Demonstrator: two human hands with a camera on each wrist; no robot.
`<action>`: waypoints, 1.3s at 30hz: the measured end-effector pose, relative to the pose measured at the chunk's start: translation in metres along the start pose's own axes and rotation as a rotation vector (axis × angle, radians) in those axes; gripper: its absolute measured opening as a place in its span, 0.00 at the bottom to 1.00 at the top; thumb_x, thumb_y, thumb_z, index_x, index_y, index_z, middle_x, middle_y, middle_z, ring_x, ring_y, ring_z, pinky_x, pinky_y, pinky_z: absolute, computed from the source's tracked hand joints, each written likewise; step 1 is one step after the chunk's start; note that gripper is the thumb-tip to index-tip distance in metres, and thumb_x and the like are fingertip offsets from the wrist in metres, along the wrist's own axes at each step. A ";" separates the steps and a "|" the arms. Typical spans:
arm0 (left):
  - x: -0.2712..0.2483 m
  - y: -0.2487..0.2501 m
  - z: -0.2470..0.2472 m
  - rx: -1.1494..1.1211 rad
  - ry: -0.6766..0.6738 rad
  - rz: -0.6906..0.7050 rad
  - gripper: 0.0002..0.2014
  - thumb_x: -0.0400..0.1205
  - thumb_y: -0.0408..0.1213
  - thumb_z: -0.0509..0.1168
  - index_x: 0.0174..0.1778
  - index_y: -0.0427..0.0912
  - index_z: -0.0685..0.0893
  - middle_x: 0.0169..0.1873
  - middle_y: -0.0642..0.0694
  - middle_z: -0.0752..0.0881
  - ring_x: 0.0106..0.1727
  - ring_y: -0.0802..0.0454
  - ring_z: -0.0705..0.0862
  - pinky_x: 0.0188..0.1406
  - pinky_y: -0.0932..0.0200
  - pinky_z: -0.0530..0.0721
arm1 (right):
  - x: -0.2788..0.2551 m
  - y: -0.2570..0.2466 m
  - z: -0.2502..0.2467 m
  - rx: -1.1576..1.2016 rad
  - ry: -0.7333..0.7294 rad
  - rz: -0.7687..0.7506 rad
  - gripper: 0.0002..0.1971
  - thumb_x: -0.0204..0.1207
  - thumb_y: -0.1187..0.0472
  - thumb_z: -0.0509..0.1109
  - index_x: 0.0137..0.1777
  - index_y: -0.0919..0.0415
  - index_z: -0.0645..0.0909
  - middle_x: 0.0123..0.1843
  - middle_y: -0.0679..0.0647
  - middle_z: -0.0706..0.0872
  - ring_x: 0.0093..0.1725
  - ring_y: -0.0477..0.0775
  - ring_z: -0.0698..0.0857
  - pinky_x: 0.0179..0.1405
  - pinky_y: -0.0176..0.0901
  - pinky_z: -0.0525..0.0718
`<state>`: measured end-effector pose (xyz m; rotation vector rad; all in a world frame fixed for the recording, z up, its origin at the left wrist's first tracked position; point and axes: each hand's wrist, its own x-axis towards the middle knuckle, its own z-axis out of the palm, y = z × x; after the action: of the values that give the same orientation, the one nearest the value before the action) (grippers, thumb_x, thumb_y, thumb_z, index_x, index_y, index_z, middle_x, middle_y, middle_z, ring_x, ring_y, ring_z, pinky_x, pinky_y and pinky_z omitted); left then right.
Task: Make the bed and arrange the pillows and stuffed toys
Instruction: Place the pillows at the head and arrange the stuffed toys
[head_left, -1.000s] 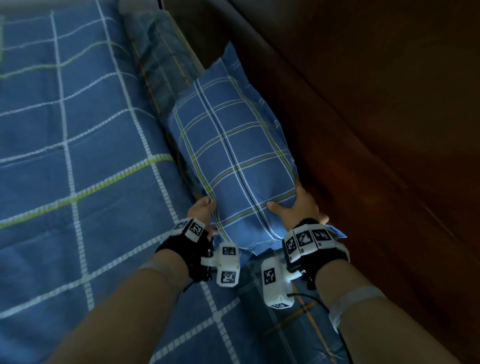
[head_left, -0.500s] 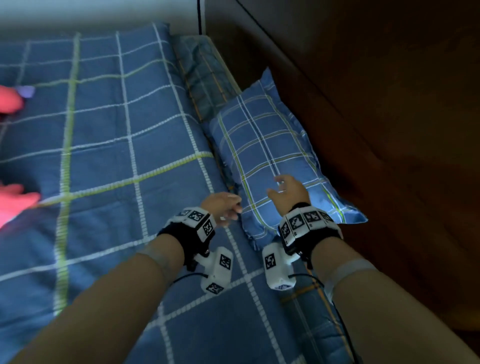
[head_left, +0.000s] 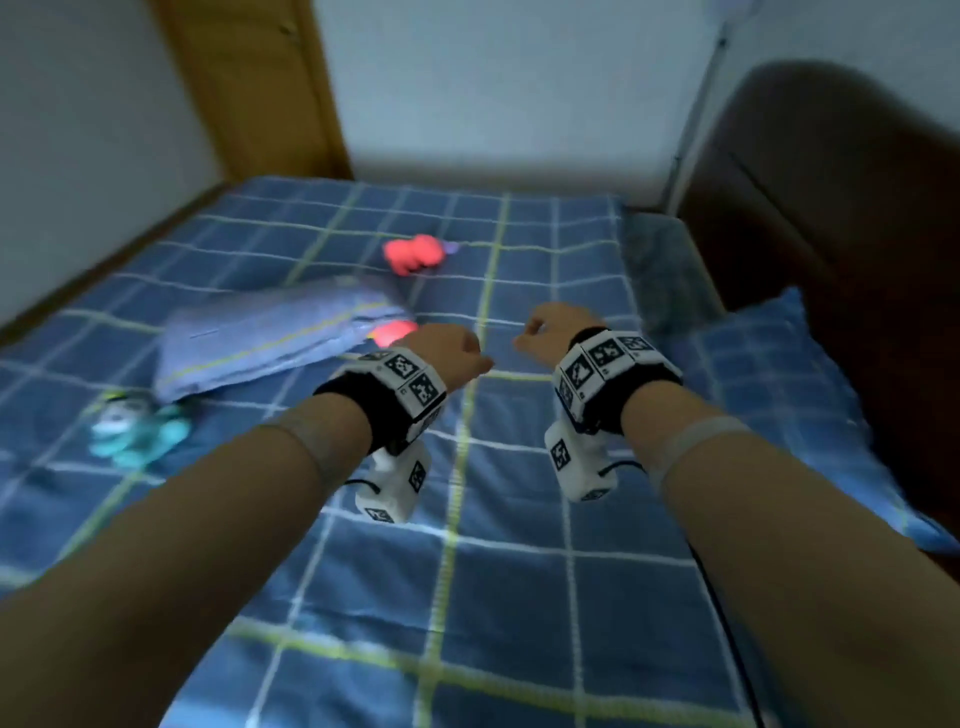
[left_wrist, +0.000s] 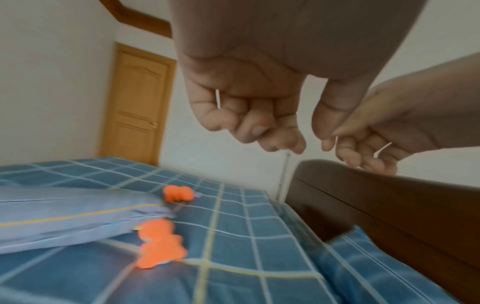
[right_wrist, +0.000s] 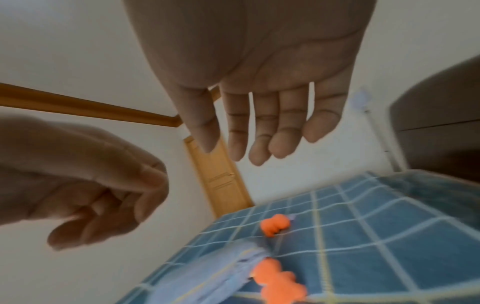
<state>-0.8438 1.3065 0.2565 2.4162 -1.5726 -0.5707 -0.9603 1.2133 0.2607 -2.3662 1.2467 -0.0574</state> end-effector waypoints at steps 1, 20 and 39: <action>-0.023 -0.026 -0.014 0.007 0.050 -0.062 0.15 0.82 0.46 0.60 0.47 0.39 0.86 0.52 0.36 0.88 0.57 0.41 0.84 0.54 0.56 0.78 | -0.003 -0.035 0.006 -0.015 -0.022 -0.084 0.17 0.79 0.50 0.64 0.61 0.60 0.81 0.66 0.59 0.82 0.65 0.62 0.80 0.64 0.49 0.77; -0.334 -0.420 -0.094 -0.024 0.274 -0.827 0.15 0.82 0.46 0.56 0.45 0.39 0.84 0.42 0.45 0.82 0.47 0.47 0.78 0.53 0.55 0.78 | -0.097 -0.480 0.264 -0.234 -0.423 -0.727 0.14 0.79 0.50 0.63 0.39 0.60 0.79 0.43 0.61 0.84 0.51 0.61 0.82 0.54 0.47 0.81; -0.094 -0.638 -0.090 -0.058 -0.185 -0.566 0.19 0.83 0.47 0.56 0.58 0.37 0.83 0.60 0.38 0.84 0.63 0.42 0.81 0.63 0.52 0.78 | 0.136 -0.539 0.400 -0.116 -0.504 -0.256 0.13 0.76 0.51 0.68 0.54 0.59 0.82 0.55 0.58 0.84 0.54 0.58 0.82 0.42 0.37 0.73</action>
<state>-0.3087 1.6521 0.1203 2.8260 -0.8832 -0.9394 -0.3668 1.5169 0.1048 -2.4123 0.7220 0.5107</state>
